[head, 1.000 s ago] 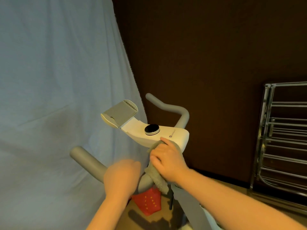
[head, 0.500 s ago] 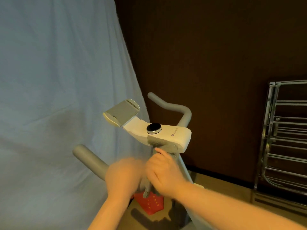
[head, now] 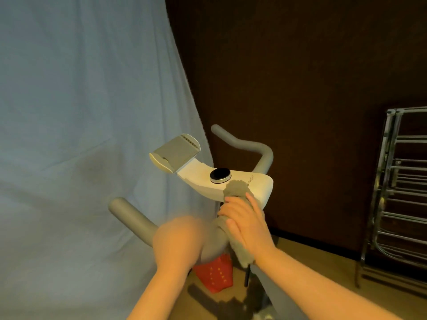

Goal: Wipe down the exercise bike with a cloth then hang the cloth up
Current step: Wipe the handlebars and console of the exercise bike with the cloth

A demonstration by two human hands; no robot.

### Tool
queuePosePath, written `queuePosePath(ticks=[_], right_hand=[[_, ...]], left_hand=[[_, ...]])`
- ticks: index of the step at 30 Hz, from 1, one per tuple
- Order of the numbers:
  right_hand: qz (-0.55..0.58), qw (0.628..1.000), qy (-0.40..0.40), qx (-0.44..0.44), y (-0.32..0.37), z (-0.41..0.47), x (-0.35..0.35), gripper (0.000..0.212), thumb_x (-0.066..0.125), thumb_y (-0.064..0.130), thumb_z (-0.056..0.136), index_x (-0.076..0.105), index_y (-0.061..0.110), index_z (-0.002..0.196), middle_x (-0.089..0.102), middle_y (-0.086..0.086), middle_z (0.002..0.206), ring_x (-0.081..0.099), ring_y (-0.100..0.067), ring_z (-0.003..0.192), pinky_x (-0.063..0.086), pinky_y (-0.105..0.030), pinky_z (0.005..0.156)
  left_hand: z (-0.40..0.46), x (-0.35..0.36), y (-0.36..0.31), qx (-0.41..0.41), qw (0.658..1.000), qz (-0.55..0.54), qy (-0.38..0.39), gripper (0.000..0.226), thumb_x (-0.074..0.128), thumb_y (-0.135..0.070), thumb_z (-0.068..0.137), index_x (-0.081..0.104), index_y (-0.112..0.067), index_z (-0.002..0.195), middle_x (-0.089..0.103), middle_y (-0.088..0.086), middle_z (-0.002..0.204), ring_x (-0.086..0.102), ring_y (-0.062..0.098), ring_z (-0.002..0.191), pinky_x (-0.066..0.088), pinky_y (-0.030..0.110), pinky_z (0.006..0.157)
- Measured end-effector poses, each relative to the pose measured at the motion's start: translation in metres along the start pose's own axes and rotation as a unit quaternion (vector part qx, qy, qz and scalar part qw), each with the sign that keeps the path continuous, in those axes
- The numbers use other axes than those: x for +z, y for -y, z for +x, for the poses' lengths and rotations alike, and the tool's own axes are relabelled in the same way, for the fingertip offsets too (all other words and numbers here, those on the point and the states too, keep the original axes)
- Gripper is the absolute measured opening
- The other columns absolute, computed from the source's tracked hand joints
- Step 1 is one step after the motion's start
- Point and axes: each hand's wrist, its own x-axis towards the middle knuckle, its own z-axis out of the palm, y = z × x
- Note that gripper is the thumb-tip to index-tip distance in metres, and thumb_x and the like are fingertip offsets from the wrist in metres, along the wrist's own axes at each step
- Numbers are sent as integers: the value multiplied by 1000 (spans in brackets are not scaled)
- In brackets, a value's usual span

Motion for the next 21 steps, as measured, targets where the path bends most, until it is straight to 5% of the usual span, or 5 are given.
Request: queuePosePath(ticks=[3,8,13,18,21], right_hand=[[78,981,-82,159,61,-20,22,39,30,27,98,68,26,88,64,16,103,40,2,125,4,-34,120],[-3,994,42,-99,17,-14,-4,36,35,32,100,68,19,101,67,6,102,57,-11,108,19,-36,118],[64,990,-36,116,49,-25,11,43,25,27,100,68,28,104,61,16,120,40,-3,131,5,-31,120],[-9,988,117,-99,10,-7,-21,33,37,30,98,67,23,111,66,8,113,51,-6,116,8,-23,119],[36,998,58,-6,-12,-9,-24,43,27,35,101,62,23,124,58,8,133,46,-11,131,8,-24,120]], left_hand=[[-1,2,3,3,1000,-28,-14,42,50,-26,84,30,-13,49,32,4,43,27,19,46,22,35,46],[-5,4,6,19,996,-71,-59,35,36,-35,74,27,-15,46,32,3,39,29,19,44,20,35,45],[-6,8,9,14,994,-81,-71,34,30,-41,71,24,-17,47,30,4,40,23,17,44,17,33,45],[-5,8,7,14,994,-78,-70,33,37,-33,74,26,-16,48,39,13,43,24,17,44,19,33,45],[-6,8,7,12,994,-78,-70,31,37,-31,74,25,-17,49,29,10,43,20,16,45,16,32,46]])
